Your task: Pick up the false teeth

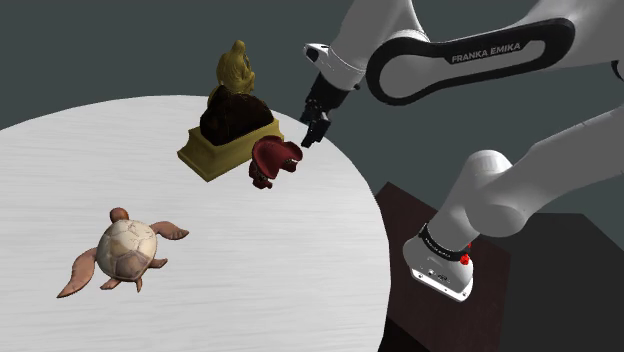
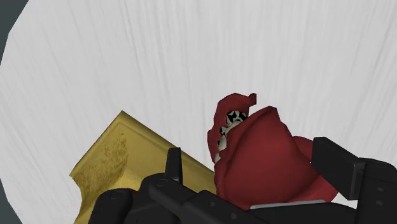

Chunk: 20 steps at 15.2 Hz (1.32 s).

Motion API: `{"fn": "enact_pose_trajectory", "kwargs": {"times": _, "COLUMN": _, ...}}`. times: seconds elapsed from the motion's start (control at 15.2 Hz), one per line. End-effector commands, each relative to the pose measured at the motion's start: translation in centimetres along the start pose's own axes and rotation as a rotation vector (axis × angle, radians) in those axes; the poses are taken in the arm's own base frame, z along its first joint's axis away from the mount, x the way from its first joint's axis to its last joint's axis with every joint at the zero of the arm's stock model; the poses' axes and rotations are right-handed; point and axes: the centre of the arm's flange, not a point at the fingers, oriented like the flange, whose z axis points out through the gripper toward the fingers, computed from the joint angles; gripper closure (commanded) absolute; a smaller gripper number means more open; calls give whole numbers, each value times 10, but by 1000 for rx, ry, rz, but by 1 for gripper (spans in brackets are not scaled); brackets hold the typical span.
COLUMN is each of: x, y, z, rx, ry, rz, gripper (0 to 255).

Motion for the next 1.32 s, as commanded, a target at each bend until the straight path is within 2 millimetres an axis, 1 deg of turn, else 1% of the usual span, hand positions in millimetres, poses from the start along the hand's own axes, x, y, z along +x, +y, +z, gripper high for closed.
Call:
{"fn": "enact_pose_trajectory", "kwargs": {"times": 0.0, "x": 10, "y": -17, "z": 16, "rx": -9, "ry": 28, "rz": -90, "gripper": 0}}
{"fn": "enact_pose_trajectory", "kwargs": {"times": 0.07, "x": 12, "y": -20, "z": 19, "rx": -10, "ry": 33, "rz": -108, "gripper": 0}}
{"fn": "enact_pose_trajectory", "kwargs": {"times": 0.46, "x": 3, "y": -23, "z": 49, "rx": -10, "ry": 33, "rz": -108, "gripper": 0}}
{"fn": "enact_pose_trajectory", "kwargs": {"times": 0.53, "x": 1, "y": -24, "z": 57, "rx": -10, "ry": 33, "rz": -108, "gripper": 0}}
{"fn": "enact_pose_trajectory", "kwargs": {"times": 0.66, "x": 1, "y": -24, "z": 57, "rx": -10, "ry": 33, "rz": -108, "gripper": 0}}
{"fn": "enact_pose_trajectory", "kwargs": {"times": 0.73, "x": 1, "y": -24, "z": 57, "rx": -10, "ry": 33, "rz": -108, "gripper": 255}}
{"fn": "enact_pose_trajectory", "kwargs": {"times": 1.25, "x": 1, "y": -24, "z": 57, "rx": -10, "ry": 33, "rz": -108, "gripper": 255}}
